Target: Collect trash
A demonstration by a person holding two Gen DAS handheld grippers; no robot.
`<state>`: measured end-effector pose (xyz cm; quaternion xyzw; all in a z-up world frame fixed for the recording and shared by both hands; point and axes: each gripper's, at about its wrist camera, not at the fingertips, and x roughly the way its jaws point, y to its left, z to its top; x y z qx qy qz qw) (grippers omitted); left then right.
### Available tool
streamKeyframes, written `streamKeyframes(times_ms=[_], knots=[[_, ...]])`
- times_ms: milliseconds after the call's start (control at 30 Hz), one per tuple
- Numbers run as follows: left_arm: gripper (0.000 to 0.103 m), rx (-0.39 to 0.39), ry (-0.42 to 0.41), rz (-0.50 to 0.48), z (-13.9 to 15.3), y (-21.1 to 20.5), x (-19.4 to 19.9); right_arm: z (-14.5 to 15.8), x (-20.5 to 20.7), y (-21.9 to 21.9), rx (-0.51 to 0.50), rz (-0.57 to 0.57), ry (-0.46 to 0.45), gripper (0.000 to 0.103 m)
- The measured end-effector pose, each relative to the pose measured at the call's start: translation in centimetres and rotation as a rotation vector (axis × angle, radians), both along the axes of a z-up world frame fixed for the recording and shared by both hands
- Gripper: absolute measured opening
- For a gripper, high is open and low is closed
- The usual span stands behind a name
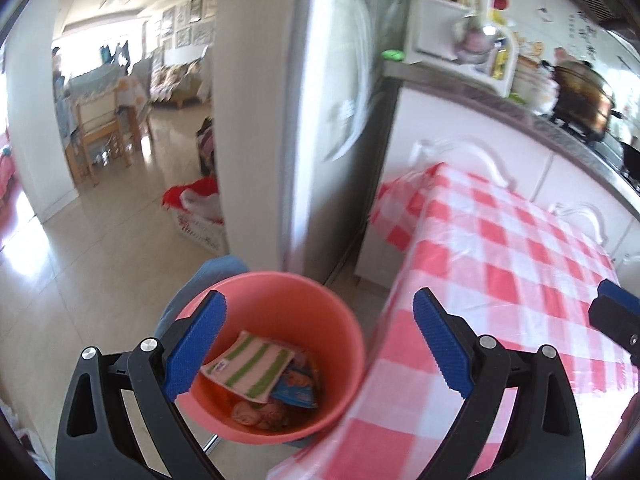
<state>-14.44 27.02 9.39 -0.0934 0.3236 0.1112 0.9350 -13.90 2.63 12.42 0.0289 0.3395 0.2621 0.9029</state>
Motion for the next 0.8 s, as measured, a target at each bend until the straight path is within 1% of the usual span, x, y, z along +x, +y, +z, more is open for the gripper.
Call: streamKeyframes(times_ms=[200,367,567,800], knots=[[0.094,0.059,-0.061,-0.065,3.3,-4.3,-0.9,3.7,-2.5,-4.6,0.041,-0.097,-0.11,0.096],[0.094,0.074,-0.104,-0.115,5.2,-7.1,-1.7,6.4,-4.6,-7.9,0.062,-0.169,-0.192,0.096],[0.094,0.075,-0.142,-0.165,6.7,-9.9,-2.1,9.2,-7.7,-11.4,0.033,-0.271,-0.329,0.099],[0.094,0.07,-0.177,-0.229,8.1,-12.9,-2.6,11.0,-10.2,-14.4,0.01,-0.364,-0.42,0.099]])
